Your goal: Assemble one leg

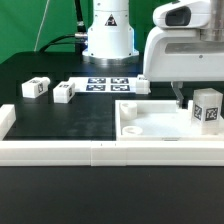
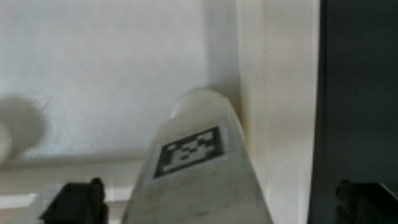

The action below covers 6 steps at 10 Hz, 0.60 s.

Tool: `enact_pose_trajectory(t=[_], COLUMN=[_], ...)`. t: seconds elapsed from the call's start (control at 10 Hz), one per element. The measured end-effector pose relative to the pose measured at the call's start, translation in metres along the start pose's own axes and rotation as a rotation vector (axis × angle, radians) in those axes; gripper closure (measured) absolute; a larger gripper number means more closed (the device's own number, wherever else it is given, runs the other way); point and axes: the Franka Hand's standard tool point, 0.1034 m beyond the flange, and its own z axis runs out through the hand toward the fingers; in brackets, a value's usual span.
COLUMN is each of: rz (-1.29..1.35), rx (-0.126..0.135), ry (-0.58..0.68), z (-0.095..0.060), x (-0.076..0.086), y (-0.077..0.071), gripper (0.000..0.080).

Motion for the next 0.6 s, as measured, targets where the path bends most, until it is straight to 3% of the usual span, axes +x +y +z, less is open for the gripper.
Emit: enact_pose_trajectory(t=[0.2, 0.4, 0.5, 0.6], rz=[-0.095, -0.092, -0.092, -0.079], rx=[-0.002, -0.003, -0.003, -0.002], ry=[0.003, 0.003, 0.003, 0.003], z=[0.0005, 0.0006, 0.0006, 0.0007], x=[0.0001, 0.0000, 0.0001, 0.0000], y=[0.0005, 0.0005, 0.0007, 0.0007], gripper=[0.0150, 0.0388, 0.0388, 0.0510])
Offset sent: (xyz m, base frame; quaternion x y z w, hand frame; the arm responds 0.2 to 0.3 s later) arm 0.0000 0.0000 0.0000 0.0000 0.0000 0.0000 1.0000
